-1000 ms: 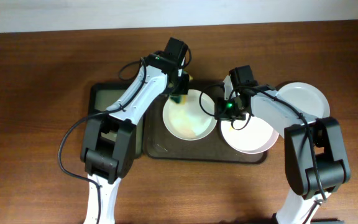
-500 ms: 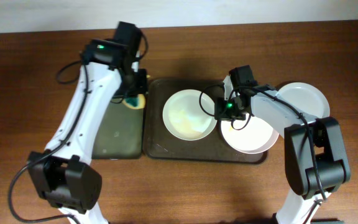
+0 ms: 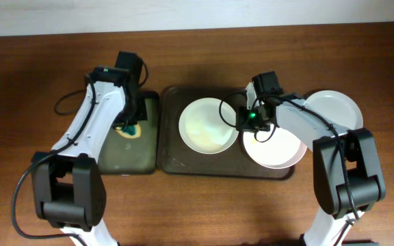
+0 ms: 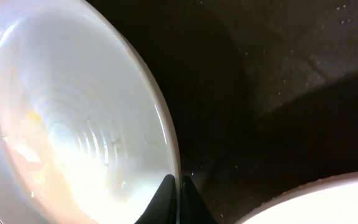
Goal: Clean dirty plates on tray and stack at the side
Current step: 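Return the sponge to the black tray, release it, retract left arm, then lift the white bowl with the right gripper and rinse it over the water tray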
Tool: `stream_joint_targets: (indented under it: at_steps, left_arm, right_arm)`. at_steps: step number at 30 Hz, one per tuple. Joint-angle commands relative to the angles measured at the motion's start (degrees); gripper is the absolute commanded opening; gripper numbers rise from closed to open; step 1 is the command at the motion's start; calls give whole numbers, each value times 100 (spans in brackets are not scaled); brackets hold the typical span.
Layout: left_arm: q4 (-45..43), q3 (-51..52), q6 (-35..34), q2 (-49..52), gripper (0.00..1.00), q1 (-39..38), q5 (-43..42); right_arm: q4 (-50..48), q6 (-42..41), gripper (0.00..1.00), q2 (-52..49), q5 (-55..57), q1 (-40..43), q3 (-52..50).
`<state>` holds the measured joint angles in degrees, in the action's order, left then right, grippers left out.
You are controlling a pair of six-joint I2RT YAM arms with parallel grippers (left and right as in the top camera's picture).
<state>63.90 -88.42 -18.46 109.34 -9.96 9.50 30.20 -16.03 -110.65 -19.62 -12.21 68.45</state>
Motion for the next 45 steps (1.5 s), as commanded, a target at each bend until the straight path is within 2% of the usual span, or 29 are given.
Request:
stream_joint_targets:
  at_steps: [1, 8, 9, 10, 11, 12, 13, 18, 22, 25, 27, 29, 34, 38, 40, 45]
  left_arm:
    - [-481, 616, -273, 57, 0, 273, 232]
    - [-1226, 1285, -269, 57, 1, 461, 234]
    - [-1241, 1285, -269, 57, 12, 461, 232]
    - [-1239, 1279, -269, 55, 33, 461, 190]
    - [-1213, 1257, -254, 55, 64, 461, 83]
    - [-1163, 1209, -164, 55, 89, 461, -118]
    - [-1067, 1117, -63, 50, 93, 461, -339]
    - [-92, 186, -28, -184, 95, 555, -476]
    - [481, -485, -9, -866, 94, 573, -459]
    - [448, -640, -11, -1797, 100, 573, -459]
    - [452, -640, -11, -2208, 100, 573, -459]
    - [455, -640, -11, -2559, 100, 573, -459]
    - [463, -640, -11, -2975, 100, 573, -459]
    - [479, -638, -11, -3029, 100, 573, -459]
    - [481, -638, -11, -3029, 100, 573, -459]
    - [481, -638, -11, -3029, 100, 573, -459]
  right_arm:
    - [0, 63, 4, -31, -76, -52, 13]
    - [-2, 63, 4, -31, -76, -52, 13]
    - [-2, 61, 4, -31, -76, -52, 13]
    - [-2, 61, 4, -31, -76, -52, 13]
    - [-9, 61, 4, -31, -76, -52, 13]
    - [-26, 61, 4, -31, -76, -52, 13]
    - [-46, 61, 4, -31, -76, -52, 13]
    - [-48, 61, 4, -31, -76, -52, 13]
    - [-42, 61, 4, -31, -76, -52, 13]
    - [-20, 61, 6, -33, -76, -63, 2]
    - [-22, 61, 13, -33, -72, -111, -4]
    - [-44, 61, 15, -33, -52, -188, -4]
    - [-39, 59, 14, -33, 452, -323, -15]
    - [-79, 59, 9, -33, 446, -354, -39]
    - [-87, 59, 4, -33, 446, -358, -39]
    - [24, 59, 4, 70, 131, -334, 125]
